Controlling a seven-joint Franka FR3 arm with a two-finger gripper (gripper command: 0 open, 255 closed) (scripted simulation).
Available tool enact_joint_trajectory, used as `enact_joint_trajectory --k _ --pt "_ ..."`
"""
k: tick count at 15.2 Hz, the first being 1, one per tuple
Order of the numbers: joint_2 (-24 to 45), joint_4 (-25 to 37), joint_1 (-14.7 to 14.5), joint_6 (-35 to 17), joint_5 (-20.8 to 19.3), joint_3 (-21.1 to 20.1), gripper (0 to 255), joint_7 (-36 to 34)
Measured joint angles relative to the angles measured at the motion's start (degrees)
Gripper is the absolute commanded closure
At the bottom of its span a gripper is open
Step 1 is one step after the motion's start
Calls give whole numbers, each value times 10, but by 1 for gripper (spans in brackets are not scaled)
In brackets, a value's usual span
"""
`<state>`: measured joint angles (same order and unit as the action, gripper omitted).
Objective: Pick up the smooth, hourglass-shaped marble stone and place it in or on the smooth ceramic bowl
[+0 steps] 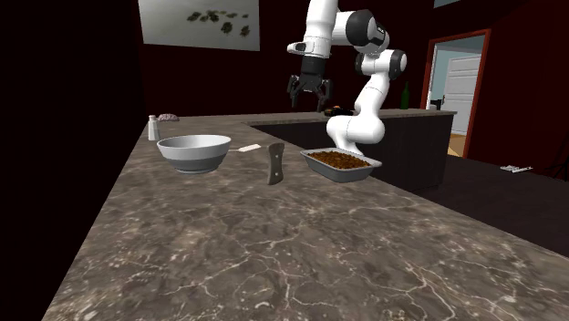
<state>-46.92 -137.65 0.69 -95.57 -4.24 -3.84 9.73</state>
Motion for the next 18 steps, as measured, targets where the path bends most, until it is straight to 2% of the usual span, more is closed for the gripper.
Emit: enact_joint_trajectory --k 3,7,13,18 --pt "17 1 -1 -22 7 -7 0 -13" --pt "70 9 -3 -87 27 -29 0 -54" --pt "170 38 -1 -193 43 -60 0 -113" --pt "267 94 5 -264 41 -88 0 -167"
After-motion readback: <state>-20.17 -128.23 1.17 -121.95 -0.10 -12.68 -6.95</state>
